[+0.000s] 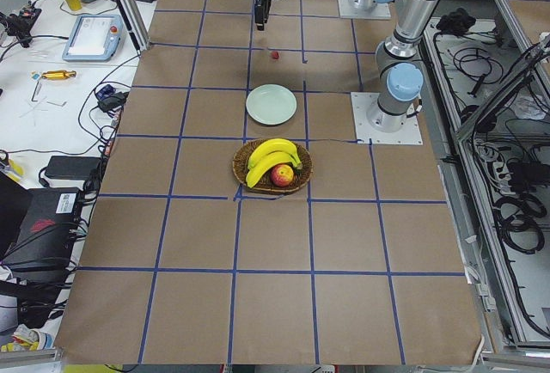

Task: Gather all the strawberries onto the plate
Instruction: 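Carry the strawberry and set it beside the first one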

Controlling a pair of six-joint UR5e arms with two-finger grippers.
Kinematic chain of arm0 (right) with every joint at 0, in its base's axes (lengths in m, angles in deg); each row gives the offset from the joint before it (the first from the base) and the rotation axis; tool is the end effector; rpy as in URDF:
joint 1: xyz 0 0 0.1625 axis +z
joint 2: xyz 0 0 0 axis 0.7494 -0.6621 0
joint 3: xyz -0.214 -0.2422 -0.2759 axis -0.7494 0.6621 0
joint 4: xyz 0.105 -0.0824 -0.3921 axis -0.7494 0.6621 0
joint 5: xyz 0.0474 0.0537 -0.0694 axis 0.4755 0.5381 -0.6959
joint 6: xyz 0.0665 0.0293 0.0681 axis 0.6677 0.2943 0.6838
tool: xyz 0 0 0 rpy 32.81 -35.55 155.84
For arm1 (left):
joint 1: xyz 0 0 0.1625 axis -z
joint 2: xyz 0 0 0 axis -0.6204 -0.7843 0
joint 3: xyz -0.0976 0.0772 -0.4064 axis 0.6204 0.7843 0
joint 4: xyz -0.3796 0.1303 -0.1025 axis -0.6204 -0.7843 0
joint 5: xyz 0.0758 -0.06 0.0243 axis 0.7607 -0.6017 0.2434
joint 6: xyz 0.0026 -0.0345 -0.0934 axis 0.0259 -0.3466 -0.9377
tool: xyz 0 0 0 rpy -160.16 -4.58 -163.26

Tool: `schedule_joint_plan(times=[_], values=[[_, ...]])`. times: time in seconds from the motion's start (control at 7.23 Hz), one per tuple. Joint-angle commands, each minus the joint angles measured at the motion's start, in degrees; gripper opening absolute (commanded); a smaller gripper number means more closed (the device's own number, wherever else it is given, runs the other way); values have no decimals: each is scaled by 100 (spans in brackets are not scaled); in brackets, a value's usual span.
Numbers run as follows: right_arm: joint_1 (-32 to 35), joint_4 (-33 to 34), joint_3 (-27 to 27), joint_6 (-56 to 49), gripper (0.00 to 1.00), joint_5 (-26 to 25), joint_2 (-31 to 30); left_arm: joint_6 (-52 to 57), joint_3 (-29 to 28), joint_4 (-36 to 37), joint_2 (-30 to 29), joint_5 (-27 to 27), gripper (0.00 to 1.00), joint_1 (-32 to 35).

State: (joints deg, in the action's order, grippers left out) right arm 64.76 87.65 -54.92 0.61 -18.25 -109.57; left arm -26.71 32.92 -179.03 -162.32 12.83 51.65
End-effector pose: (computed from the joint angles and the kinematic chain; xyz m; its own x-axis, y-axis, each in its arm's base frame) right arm 0.3499 -0.4778 0.2384 -0.9746 0.2163 -0.0589 0.2211 0.9706 -0.0950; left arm -0.1367 -0.4867 0.4871 -0.9947 0.0967 0.0349 0.0968 0.9953 -0.0003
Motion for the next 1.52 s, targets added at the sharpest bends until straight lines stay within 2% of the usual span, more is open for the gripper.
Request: schedule_joint_plan(times=[0.0,0.28,0.42,0.55,0.83,0.97,1.11,1.25,1.38], values=[[910,-9,869,842,0,151,805,-2,5,0,6,6,100,9],[1115,-9,846,870,0,301,1001,-2,-3,0,6,6,100,0],[1159,0,837,852,38,380,1011,-2,-3,0,6,6,100,9],[1151,0,785,817,99,380,1019,-2,5,0,6,6,100,9],[1151,-61,766,695,100,267,906,15,5,0,15,6,100,9],[1046,-549,784,503,100,83,575,15,14,0,15,6,100,9],[732,-1267,767,196,100,-214,145,15,5,0,15,6,100,9],[128,-1692,714,-77,100,-252,-138,15,5,0,15,6,100,9],[-400,-1705,514,-514,100,-252,-184,15,5,0,15,6,100,9]])
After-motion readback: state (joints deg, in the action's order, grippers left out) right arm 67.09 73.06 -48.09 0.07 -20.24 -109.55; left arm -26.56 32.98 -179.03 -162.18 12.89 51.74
